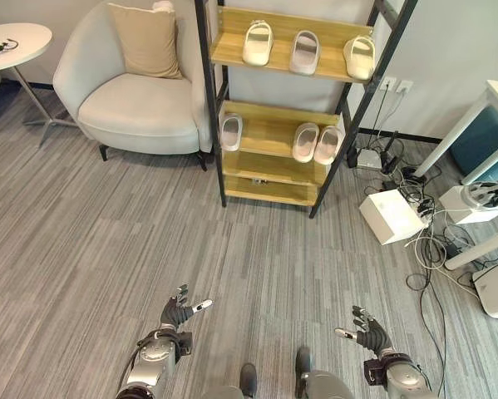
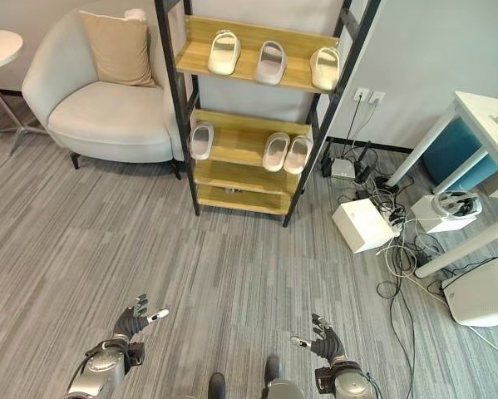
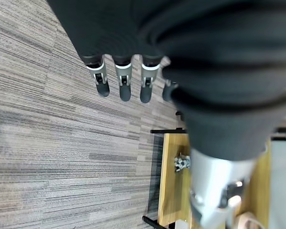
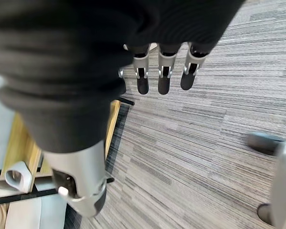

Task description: Arrange the slippers neatly on the shoe rack.

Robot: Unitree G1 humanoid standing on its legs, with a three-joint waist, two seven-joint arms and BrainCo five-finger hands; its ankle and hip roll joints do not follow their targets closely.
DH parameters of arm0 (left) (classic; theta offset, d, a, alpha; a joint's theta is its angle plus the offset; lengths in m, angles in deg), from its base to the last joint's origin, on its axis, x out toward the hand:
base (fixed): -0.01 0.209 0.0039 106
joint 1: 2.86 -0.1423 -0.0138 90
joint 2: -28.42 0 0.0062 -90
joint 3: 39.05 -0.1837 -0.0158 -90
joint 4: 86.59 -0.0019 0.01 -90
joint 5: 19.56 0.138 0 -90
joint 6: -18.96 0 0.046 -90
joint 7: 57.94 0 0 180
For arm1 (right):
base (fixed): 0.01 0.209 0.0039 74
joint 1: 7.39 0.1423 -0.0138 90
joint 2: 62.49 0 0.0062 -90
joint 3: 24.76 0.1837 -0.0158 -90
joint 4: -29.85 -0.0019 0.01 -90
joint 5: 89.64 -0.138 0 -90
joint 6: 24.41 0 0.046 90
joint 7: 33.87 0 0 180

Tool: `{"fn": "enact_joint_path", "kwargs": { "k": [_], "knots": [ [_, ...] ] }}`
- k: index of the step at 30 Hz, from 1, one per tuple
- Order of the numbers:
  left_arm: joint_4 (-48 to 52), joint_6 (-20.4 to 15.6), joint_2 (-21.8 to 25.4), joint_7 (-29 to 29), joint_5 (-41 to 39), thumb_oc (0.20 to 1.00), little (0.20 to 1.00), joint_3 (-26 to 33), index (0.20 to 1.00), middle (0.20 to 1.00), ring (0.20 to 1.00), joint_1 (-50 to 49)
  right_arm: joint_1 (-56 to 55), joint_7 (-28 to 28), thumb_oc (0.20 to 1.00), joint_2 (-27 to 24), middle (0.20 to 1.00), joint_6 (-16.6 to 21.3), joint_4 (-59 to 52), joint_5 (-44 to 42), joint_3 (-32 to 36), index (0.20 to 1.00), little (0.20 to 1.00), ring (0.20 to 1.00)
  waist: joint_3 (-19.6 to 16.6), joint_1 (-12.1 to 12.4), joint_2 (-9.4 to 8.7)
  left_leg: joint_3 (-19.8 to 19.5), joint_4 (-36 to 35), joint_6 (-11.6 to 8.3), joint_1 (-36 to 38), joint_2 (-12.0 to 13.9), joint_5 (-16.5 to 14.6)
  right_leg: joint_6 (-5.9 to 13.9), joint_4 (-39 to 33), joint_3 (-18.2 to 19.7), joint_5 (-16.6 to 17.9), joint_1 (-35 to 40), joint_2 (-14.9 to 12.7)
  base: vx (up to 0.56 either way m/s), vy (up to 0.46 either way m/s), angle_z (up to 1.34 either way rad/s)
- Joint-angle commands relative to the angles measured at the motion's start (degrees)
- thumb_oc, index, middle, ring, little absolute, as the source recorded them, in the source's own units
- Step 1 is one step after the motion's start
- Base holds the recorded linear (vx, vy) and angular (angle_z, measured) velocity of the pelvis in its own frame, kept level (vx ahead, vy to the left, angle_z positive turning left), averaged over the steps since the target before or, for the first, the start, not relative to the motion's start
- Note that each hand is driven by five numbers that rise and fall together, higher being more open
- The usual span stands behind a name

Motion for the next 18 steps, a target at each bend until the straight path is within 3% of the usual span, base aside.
{"fn": "enact_joint_path", "kwargs": {
  "k": [1,4,5,6,8,10,11,13,14,16,18],
  "knots": [
    [3.6,-2.0,-0.4,0.0,3.3,1.000,1.000,0.3,1.000,1.000,1.000,1.7,0.9,0.3,1.000,-1.3,1.000,1.7,-2.7,-0.5,2.4,1.000,1.000,1.000,1.6,-1.7,-0.39,3.6,0.3,-5.51,3.3,5.2,0.3,1.56,3.1,-1.5,4.2,4.0,0.5,0.22,-0.117,0.07],
    [3.4,-1.9,-1.1,0.7,1.8,1.000,1.000,0.2,1.000,1.000,1.000,1.2,-0.3,0.0,1.000,-2.0,1.000,1.9,-2.9,-1.3,2.9,1.000,1.000,1.000,0.4,-2.3,-0.07,3.1,5.2,-7.07,4.0,7.1,-0.1,-0.15,2.8,-1.0,2.5,6.6,2.2,0.28,-0.244,0.30],
    [2.9,-1.8,-1.5,1.0,0.1,1.000,1.000,0.5,1.000,1.000,1.000,1.1,-0.1,-0.1,1.000,-2.4,1.000,2.2,-2.5,-1.6,2.6,1.000,1.000,1.000,0.3,-2.1,-0.10,2.7,10.2,-7.99,2.6,8.2,1.2,-1.06,2.3,-1.1,1.9,7.9,2.9,0.09,-0.238,0.17],
    [2.5,-2.0,-2.4,1.0,-2.8,1.000,1.000,0.6,1.000,1.000,1.000,1.7,0.5,-0.1,1.000,-3.3,1.000,2.2,-2.0,-2.1,2.1,1.000,1.000,1.000,1.7,-1.0,-0.99,1.0,20.3,-8.94,-2.7,7.6,3.9,-2.27,2.0,-1.0,1.4,9.8,3.0,0.11,-0.293,0.04],
    [2.3,-2.2,-3.2,0.7,-5.6,1.000,1.000,0.8,1.000,1.000,1.000,2.4,0.6,-0.3,1.000,-4.2,1.000,1.9,-1.9,-2.2,2.0,1.000,1.000,1.000,2.5,-0.3,-1.75,-1.1,24.4,-8.92,-6.3,6.2,4.9,-3.12,1.7,-1.4,0.7,11.2,2.7,0.13,-0.164,0.02],
    [2.2,-2.2,-3.3,0.8,-5.8,1.000,1.000,0.8,1.000,1.000,1.000,2.4,0.4,-0.3,1.000,-4.3,1.000,1.7,-1.7,-2.3,2.3,1.000,1.000,1.000,2.6,-0.3,-1.92,0.0,22.9,-8.59,-7.6,6.7,4.6,-3.02,1.3,-1.6,0.4,12.1,2.4,0.18,-0.006,-0.17],
    [1.6,-2.0,-3.5,0.8,-6.4,1.000,1.000,1.1,1.000,1.000,1.000,1.9,-0.8,-0.5,1.000,-4.3,1.000,1.5,-1.8,-2.4,3.0,1.000,1.000,1.000,1.9,0.0,-2.16,2.4,16.5,-7.93,-8.7,8.4,3.7,-2.44,0.4,-1.7,-0.6,13.7,1.9,0.36,0.124,0.03],
    [0.3,-2.2,-3.9,-0.1,-6.0,1.000,1.000,0.9,1.000,1.000,1.000,2.0,-1.3,0.4,1.000,-4.6,1.000,1.5,-0.3,-1.6,3.0,1.000,1.000,1.000,0.9,1.0,-0.56,4.6,2.0,-9.98,-12.7,13.0,12.3,-1.66,-0.7,-2.0,-3.6,17.5,2.1,0.58,0.277,0.09],
    [0.7,-2.0,-3.8,0.1,-6.6,1.000,1.000,1.2,1.000,1.000,1.000,1.7,-1.3,0.2,1.000,-4.8,1.000,1.3,-0.6,-1.2,3.0,1.000,1.000,1.000,0.5,0.9,-0.37,7.7,2.1,-10.36,-13.1,13.9,13.3,-1.22,-1.3,-2.3,-4.1,19.4,1.6,0.40,0.236,-0.09],
    [1.1,-2.1,-3.8,0.3,-7.0,1.000,1.000,1.6,1.000,1.000,1.000,1.1,-1.3,-0.2,1.000,-4.7,1.000,1.0,-0.8,-0.9,2.8,1.000,1.000,1.000,-0.1,1.3,-0.35,7.4,1.6,-9.92,-12.1,13.3,12.0,-0.83,-1.2,-1.8,-4.6,19.6,1.2,0.26,0.189,-0.23],
    [1.3,-2.2,-4.0,0.2,-7.2,1.000,1.000,1.4,1.000,1.000,1.000,0.6,-1.0,-0.3,1.000,-3.9,1.000,0.5,-0.4,0.1,2.4,1.000,1.000,1.000,-1.1,1.7,-0.86,7.7,2.4,-8.70,-11.4,11.3,10.3,0.49,-0.3,-1.4,-4.7,20.3,-1.8,0.39,0.376,-0.26]
  ]
}}
